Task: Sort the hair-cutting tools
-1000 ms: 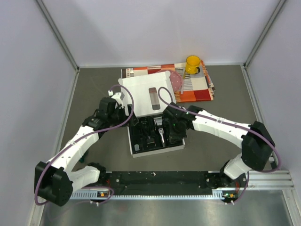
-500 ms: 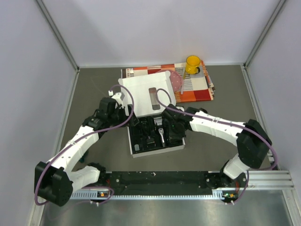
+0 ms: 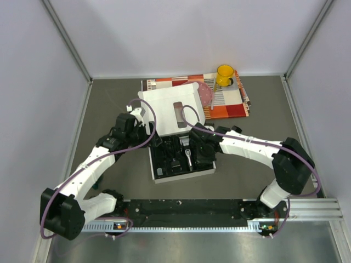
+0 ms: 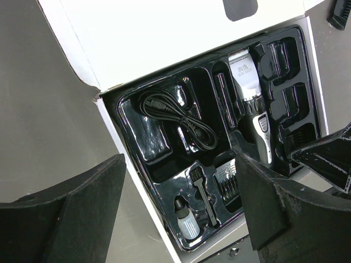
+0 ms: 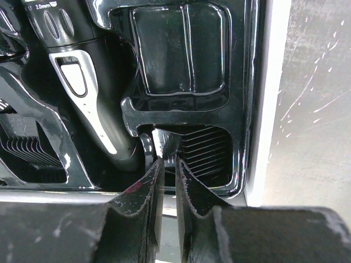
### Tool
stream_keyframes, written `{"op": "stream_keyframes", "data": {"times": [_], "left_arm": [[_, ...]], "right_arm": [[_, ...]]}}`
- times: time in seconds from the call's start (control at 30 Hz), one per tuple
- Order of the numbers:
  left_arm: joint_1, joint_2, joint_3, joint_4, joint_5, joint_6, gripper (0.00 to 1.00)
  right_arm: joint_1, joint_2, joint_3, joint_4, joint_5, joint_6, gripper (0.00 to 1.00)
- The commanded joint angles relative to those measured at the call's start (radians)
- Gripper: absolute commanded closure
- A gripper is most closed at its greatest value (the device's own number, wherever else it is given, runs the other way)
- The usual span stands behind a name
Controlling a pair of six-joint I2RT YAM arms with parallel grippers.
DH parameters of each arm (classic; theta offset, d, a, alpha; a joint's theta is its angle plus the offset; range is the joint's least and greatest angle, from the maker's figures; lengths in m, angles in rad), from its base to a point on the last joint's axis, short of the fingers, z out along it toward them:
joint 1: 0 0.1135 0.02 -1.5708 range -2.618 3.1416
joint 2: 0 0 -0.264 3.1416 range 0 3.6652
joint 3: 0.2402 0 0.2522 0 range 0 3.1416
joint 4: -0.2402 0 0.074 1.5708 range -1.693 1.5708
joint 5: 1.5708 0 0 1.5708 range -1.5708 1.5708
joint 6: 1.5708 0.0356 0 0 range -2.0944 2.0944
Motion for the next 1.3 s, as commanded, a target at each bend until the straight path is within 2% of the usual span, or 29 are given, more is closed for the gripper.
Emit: {"op": "stream_keyframes", "data": {"times": [0.0,0.17,0.37,0.5,0.57,0.67,0.87,1.0,1.1,1.27], "left_arm": [[0.003,-0.014,0.017,0.039,0.007,0.006,0.14],[0.003,-0.015,0.016,0.039,0.002,0.006,0.14],[0.003,-0.012,0.016,0.042,0.005,0.006,0.14],[0.003,-0.015,0.016,0.044,0.005,0.009,0.14],[0.003,-0.015,0.016,0.047,0.008,0.013,0.14],[0.003,-0.021,0.016,0.055,0.020,0.017,0.14],[0.003,-0.029,0.010,0.090,0.057,0.017,0.13],[0.003,-0.030,0.011,0.110,0.077,0.019,0.13],[0.003,-0.034,0.010,0.101,0.079,0.028,0.10],[0.003,-0.061,-0.009,0.115,0.077,0.028,0.08]], "right_arm": [[0.008,-0.058,0.032,-0.004,0.048,0.000,0.85],[0.006,-0.115,0.101,-0.061,0.094,-0.007,0.78],[-0.040,-0.177,0.157,-0.103,0.153,-0.033,0.58],[-0.141,-0.192,0.119,-0.108,0.182,-0.088,0.47],[-0.213,-0.190,0.108,-0.107,0.202,-0.141,0.38],[-0.337,-0.175,0.073,-0.104,0.214,-0.156,0.36],[-0.526,-0.050,0.064,-0.027,0.219,-0.118,0.24],[-0.561,0.091,0.166,-0.015,0.243,-0.119,0.15],[-0.580,0.196,0.235,-0.015,0.240,-0.115,0.14],[-0.592,0.265,0.314,-0.015,0.289,-0.098,0.14]]}}
